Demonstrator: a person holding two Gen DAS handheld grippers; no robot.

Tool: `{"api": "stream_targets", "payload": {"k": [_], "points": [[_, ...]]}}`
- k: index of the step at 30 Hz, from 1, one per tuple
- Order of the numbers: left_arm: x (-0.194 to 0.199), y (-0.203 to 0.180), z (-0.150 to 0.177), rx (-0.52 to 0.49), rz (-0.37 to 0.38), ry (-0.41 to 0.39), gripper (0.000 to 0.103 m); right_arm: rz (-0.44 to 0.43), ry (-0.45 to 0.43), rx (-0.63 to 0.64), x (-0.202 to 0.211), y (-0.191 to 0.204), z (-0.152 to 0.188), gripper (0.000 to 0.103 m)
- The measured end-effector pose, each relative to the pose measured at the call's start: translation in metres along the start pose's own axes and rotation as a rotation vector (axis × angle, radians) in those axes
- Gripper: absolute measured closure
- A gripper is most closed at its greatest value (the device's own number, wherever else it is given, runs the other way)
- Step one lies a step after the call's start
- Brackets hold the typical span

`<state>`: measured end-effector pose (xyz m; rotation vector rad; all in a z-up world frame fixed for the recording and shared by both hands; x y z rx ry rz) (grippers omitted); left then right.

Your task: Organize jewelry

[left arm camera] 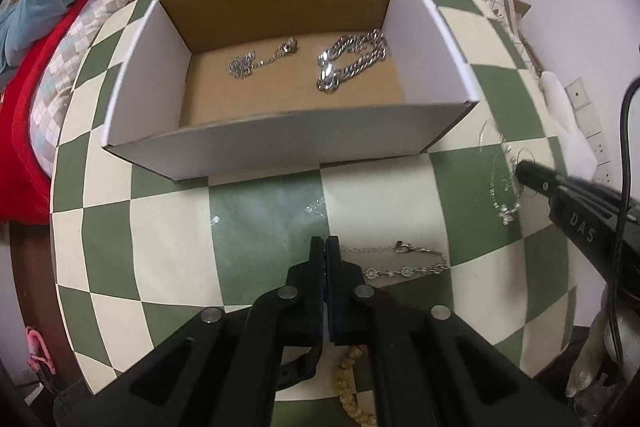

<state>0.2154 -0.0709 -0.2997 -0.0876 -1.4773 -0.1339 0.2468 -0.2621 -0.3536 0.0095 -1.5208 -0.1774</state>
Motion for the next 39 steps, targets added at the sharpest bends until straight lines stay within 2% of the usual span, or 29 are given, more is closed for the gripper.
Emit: {"api": "stream_targets", "payload": {"k": [4,8,15,20,28,30,31,33,34,35,36,37,39], "points": [[0.02,0.003,0.004,0.009,0.047,-0.026,0.103,-0.085,-0.025,-0.048,0.019,-0.014,0.01,0.103],[0.039,-0.001,-0.005,0.015,0.077,-0.063,0.103,-0.162,-0.058,-0.079,0.043,-0.024,0.021,0.103],[0.07,0.001,-0.016,0.015,0.079,-0.123,0.103,-0.21,-0.106,-0.076,0.079,-0.028,0.028,0.103],[0.1,0.006,-0.016,0.01,0.093,-0.168,0.103,-0.239,-0.142,-0.051,0.108,-0.02,0.026,0.103],[0.159,0.015,-0.017,-0.016,0.124,-0.27,0.103,-0.316,-0.206,0.031,0.171,0.021,0.023,0.103],[0.158,0.02,-0.021,-0.001,0.139,-0.27,0.102,-0.321,-0.223,0.058,0.184,0.034,0.021,0.103],[0.15,0.025,-0.023,0.013,0.132,-0.249,0.101,-0.318,-0.235,0.07,0.19,0.04,0.02,0.103],[0.126,0.032,-0.025,0.045,0.164,-0.186,0.098,-0.313,-0.243,0.08,0.194,0.049,0.018,0.103],[0.116,0.035,-0.025,0.062,0.163,-0.168,0.093,-0.31,-0.244,0.079,0.194,0.051,0.017,0.103],[0.103,0.037,-0.025,0.073,0.158,-0.143,0.078,-0.31,-0.24,0.075,0.192,0.053,0.017,0.103],[0.084,0.041,-0.026,0.094,0.15,-0.113,0.067,-0.309,-0.229,0.069,0.186,0.054,0.016,0.103],[0.071,0.044,-0.026,0.118,0.14,-0.096,0.045,-0.305,-0.225,0.063,0.181,0.054,0.016,0.103],[0.049,0.046,-0.026,0.148,0.156,-0.067,0.044,-0.303,-0.206,0.048,0.169,0.052,0.015,0.103]]}}
Point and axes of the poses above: each gripper's, at about its wrist camera, not at the fingertips, and x roughly against the way its jaws point, y to its left, z to its underside, the point moved 6 cm from there along -x, roughly the way its jaws point, and after that the axes turned 14 degrees about y, right-handed, at the moved point
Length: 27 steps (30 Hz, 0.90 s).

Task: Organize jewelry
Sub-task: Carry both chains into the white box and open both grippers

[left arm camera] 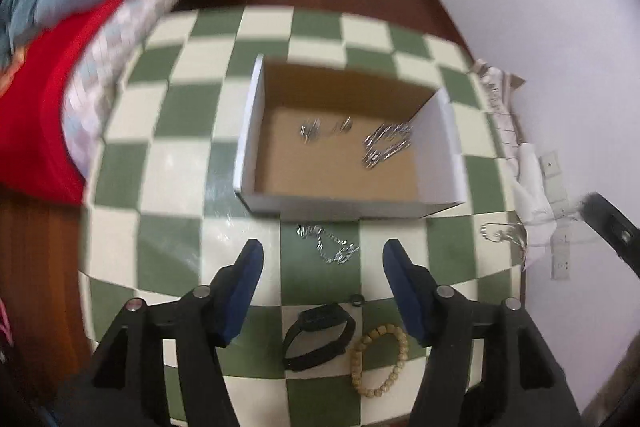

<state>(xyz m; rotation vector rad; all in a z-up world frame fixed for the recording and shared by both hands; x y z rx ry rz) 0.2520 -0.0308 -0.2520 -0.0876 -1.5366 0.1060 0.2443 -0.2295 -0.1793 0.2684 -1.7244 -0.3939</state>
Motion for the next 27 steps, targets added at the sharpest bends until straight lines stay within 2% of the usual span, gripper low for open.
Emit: {"api": "stream_targets", "payload": {"k": [3,7,9,10,11,12,15,20,27], "points": [[-0.033,0.004,-0.004,0.044,0.017,0.055,0.044,0.014,0.029,-0.03,-0.021,-0.013,0.005,0.103],[-0.062,-0.002,-0.011,0.044,-0.026,0.09,0.046,0.033,0.058,-0.071,-0.041,-0.031,0.012,0.103],[-0.072,-0.006,-0.014,0.013,-0.079,0.099,0.049,0.039,0.069,-0.086,-0.046,-0.039,0.014,0.103],[-0.076,-0.009,-0.015,-0.001,-0.098,0.104,0.066,0.043,0.072,-0.094,-0.049,-0.043,0.016,0.103],[-0.079,-0.01,-0.015,-0.01,-0.111,0.112,0.099,0.046,0.073,-0.098,-0.049,-0.046,0.017,0.103],[-0.086,-0.012,-0.011,-0.027,-0.12,0.131,0.102,0.053,0.075,-0.102,-0.05,-0.049,0.017,0.103],[-0.083,-0.011,-0.002,-0.055,-0.129,0.09,0.103,0.064,0.069,-0.112,-0.048,-0.055,0.017,0.103],[-0.059,-0.005,0.014,-0.046,-0.075,0.044,0.103,0.068,0.045,-0.118,-0.036,-0.06,0.015,0.103],[0.021,0.0,0.02,-0.046,0.009,-0.079,0.103,0.038,-0.002,-0.1,-0.007,-0.049,0.012,0.103]]}}
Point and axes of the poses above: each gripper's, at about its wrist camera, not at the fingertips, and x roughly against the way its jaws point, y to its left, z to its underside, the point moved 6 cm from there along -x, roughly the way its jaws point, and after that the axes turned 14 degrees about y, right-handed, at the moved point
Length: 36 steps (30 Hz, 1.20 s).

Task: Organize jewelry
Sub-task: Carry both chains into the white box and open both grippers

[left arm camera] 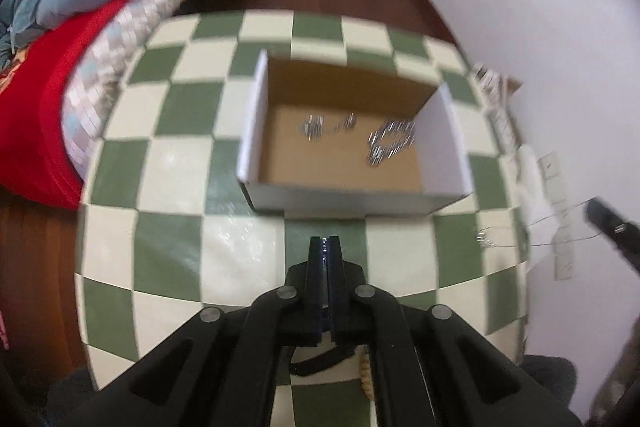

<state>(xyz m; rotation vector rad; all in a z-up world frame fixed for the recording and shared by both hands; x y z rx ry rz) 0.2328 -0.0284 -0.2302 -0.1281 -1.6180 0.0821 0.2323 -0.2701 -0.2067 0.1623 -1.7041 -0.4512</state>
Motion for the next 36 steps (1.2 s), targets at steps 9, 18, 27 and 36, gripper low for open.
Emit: {"api": "stream_targets", "payload": {"k": [9,18,27,36], "points": [[0.103,-0.007,-0.032,-0.066,0.057,-0.164,0.103,-0.073,-0.048,0.049,0.041,0.037,-0.008,0.103],[0.136,-0.019,-0.073,-0.11,0.074,-0.228,0.103,-0.13,-0.097,0.142,0.075,0.1,-0.034,0.103],[0.084,-0.02,-0.098,-0.101,0.081,-0.119,0.103,-0.103,-0.078,0.201,0.061,0.14,-0.064,0.103],[0.023,-0.017,-0.105,-0.06,0.108,0.017,0.103,-0.042,0.077,0.183,-0.014,0.125,-0.07,0.103]]}}
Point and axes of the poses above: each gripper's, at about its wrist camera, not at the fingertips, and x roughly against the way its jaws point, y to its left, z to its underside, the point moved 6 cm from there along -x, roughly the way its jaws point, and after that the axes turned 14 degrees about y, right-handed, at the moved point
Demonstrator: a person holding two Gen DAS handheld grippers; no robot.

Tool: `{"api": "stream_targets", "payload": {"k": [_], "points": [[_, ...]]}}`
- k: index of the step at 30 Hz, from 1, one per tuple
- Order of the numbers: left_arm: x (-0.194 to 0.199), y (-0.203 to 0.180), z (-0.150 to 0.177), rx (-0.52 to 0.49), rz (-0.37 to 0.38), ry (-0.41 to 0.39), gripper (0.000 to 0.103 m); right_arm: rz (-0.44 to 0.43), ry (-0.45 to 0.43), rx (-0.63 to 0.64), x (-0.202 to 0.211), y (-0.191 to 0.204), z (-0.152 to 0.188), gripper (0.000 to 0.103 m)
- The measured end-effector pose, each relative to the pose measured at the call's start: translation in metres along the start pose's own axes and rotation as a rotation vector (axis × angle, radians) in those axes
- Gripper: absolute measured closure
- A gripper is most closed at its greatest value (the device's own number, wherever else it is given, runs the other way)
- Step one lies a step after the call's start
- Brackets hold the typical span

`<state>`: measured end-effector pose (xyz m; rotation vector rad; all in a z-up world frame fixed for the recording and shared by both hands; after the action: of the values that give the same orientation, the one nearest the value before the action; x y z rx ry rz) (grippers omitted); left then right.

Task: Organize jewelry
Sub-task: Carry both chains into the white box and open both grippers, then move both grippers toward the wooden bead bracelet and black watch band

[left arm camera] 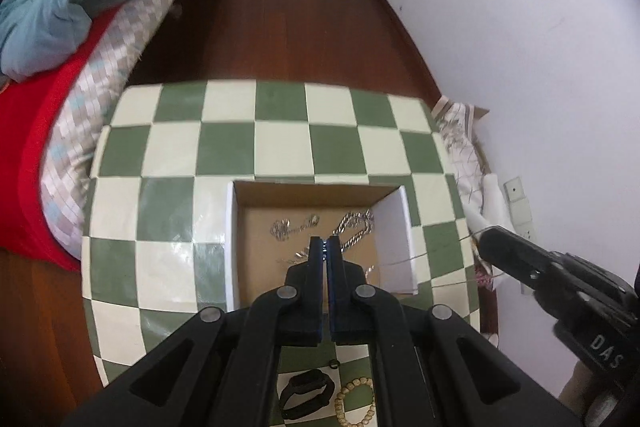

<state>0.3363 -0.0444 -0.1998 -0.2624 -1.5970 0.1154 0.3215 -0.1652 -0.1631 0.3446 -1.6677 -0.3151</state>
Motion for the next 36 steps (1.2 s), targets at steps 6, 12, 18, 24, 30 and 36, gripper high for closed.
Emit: {"api": "stream_targets", "payload": {"k": [6,12,18,24,30,36], "points": [[-0.026,0.011,-0.006,0.028,-0.006,0.073,0.103,0.016,0.104,-0.02,-0.04,-0.013,-0.006,0.102],[-0.031,0.028,-0.009,0.072,-0.144,0.108,0.085,0.06,0.232,-0.056,-0.068,-0.028,-0.01,0.075],[-0.011,0.045,-0.011,0.099,-0.266,-0.011,0.02,0.168,0.247,-0.054,-0.075,-0.041,-0.005,0.02],[-0.006,0.05,-0.001,0.087,-0.352,-0.05,0.0,0.29,0.253,-0.048,-0.083,-0.053,0.01,0.003],[0.003,0.049,0.017,0.094,-0.383,-0.107,0.0,0.327,0.211,-0.03,-0.085,-0.048,0.026,0.001],[0.018,0.049,0.033,0.105,-0.41,-0.152,0.0,0.343,0.167,-0.021,-0.075,-0.04,0.035,0.001]]}}
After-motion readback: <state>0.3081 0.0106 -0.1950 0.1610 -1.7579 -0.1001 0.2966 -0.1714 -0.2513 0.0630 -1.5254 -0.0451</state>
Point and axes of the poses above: each gripper's, at about its wrist camera, not at the fingertips, and x roughly against the way its jaws point, y to its left, z to its underside, the point moved 6 cm from there along -x, roughly the way its jaws point, and after that the axes turned 14 degrees about y, right-handed, at the moved point
